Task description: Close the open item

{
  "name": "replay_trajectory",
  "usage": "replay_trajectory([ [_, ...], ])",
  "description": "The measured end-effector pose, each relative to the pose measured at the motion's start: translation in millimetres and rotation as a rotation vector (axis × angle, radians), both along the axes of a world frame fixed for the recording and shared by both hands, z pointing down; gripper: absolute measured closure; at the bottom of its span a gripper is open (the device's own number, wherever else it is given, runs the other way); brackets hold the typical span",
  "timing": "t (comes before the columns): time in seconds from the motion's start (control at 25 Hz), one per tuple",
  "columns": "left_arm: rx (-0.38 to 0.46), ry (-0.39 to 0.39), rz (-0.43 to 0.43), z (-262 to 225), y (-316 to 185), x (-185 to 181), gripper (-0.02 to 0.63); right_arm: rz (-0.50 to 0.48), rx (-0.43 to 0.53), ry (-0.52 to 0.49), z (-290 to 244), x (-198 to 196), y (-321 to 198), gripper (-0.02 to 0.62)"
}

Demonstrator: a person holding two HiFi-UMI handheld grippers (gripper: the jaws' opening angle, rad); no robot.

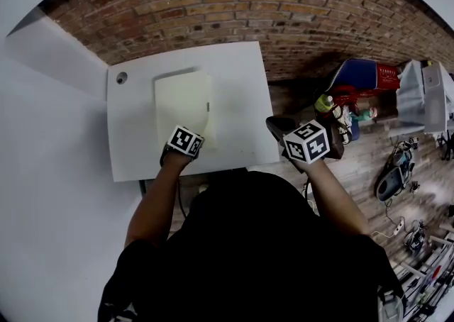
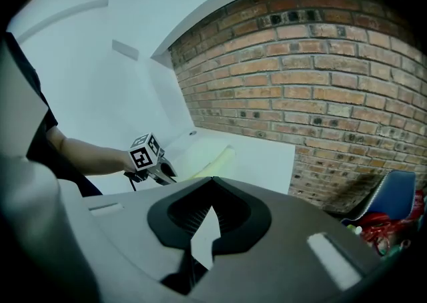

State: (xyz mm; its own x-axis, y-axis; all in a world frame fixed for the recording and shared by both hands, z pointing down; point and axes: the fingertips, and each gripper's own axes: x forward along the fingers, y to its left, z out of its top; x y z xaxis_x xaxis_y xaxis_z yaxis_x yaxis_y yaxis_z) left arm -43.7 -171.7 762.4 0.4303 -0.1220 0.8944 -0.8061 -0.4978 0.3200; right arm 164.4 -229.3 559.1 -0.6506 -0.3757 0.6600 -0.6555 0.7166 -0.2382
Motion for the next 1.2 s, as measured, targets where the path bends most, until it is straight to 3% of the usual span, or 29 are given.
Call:
replay_trajectory([
  [1.2,-0.182,-0.082,0.117,33,-5,17,0.526,0.014,-0.053,0.004,24,14,1,0.595],
])
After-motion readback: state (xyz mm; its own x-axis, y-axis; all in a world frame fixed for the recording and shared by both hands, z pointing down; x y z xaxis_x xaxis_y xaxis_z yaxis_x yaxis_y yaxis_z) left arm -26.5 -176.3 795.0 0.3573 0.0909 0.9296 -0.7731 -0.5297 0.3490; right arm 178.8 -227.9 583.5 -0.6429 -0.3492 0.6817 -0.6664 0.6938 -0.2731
